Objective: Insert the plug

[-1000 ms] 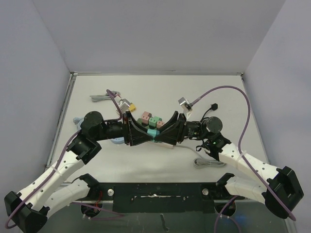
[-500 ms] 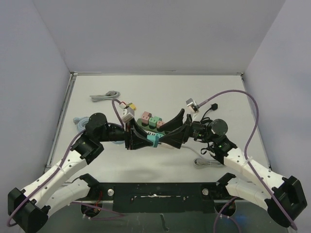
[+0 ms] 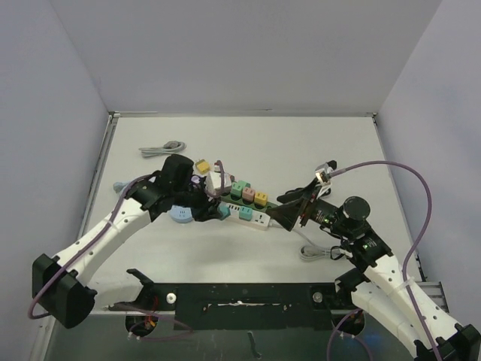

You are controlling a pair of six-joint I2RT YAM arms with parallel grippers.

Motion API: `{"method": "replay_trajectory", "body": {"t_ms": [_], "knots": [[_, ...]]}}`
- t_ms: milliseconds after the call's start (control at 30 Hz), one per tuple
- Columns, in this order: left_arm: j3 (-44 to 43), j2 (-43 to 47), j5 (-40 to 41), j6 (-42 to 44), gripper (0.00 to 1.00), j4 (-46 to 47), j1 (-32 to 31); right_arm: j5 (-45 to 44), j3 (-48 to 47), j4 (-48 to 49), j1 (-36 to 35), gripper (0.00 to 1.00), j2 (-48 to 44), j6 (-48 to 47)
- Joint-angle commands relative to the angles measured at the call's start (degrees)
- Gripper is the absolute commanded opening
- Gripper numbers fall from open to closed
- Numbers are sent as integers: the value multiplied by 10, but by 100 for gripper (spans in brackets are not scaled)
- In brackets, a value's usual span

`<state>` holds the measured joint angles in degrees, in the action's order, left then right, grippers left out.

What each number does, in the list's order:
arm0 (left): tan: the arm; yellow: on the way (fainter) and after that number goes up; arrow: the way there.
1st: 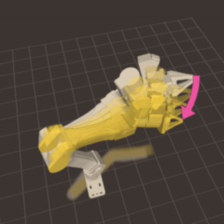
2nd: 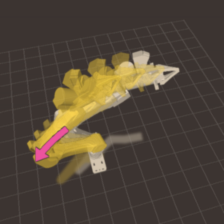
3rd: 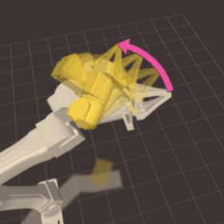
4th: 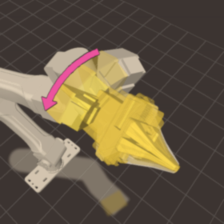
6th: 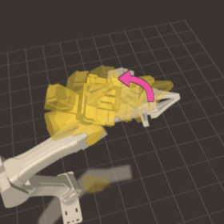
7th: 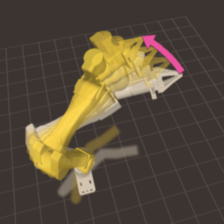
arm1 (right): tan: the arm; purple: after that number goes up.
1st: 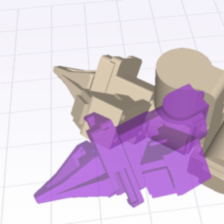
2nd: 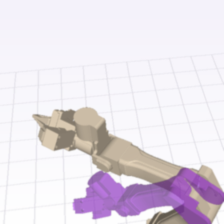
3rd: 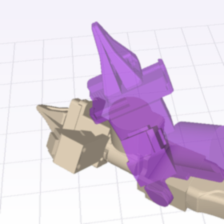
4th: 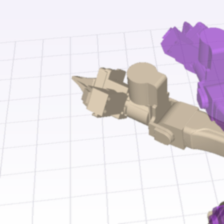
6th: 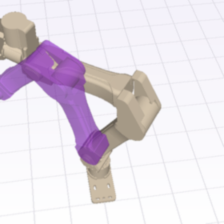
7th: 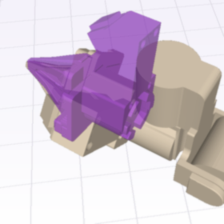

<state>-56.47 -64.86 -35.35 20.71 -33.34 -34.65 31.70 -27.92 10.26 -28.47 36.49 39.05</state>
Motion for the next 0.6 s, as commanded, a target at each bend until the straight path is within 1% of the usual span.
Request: {"method": "replay_trajectory", "body": {"t_ms": [0, 67, 167, 267, 400, 467, 567], "knots": [[-66, -74, 102, 145, 5, -155, 23, -44, -10, -67, 5, 81, -16, -42], [-79, -109, 125, 162, 5, -155, 43, -48, -11, -76, 6, 81, -18, -49], [-109, -150, 129, 216, 4, -170, 72, -49, -9, -85, 8, 80, -19, -56], [-124, -174, 148, 281, 0, -179, 99, -46, -2, -79, 9, 80, -20, -57], [-169, -193, 181, 336, 0, -236, 122, -40, 5, -67, 10, 80, -15, -58], [-160, -188, 202, 355, 0, -237, 132, -31, 9, -61, 9, 80, -11, -58], [-122, -179, 216, 376, 0, -199, 152, -25, 12, -58, 10, 80, -5, -63]]}}
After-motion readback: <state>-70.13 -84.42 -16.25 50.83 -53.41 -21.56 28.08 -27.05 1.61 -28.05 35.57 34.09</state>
